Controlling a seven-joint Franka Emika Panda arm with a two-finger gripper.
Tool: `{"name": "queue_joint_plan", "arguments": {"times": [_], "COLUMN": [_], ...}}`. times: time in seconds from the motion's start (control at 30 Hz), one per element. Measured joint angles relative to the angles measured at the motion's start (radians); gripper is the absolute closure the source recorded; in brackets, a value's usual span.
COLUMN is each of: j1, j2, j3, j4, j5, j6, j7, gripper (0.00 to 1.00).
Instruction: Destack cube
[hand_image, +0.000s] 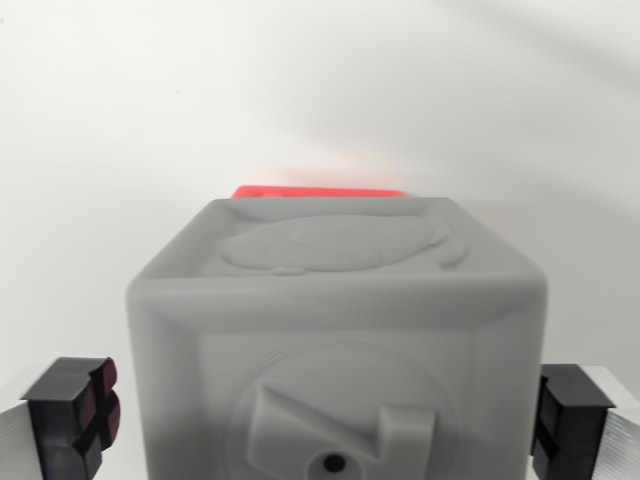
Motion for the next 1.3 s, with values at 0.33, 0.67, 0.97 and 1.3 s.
{"name": "queue_joint_plan", "arguments": {"times": [0.33, 0.67, 0.97, 1.3], "j1": [-0.001, -0.001, -0.001, 0.000], "j2": [0.004, 0.004, 0.004, 0.004], "j3": [0.001, 0.001, 0.001, 0.001], "j4": [0.001, 0.001, 0.001, 0.001], "j5": [0.001, 0.001, 0.001, 0.001], "j6": [0.003, 0.003, 0.003, 0.003], "j7": [-0.001, -0.001, -0.001, -0.001], "gripper": [1.00, 1.00, 1.00, 1.00]}}
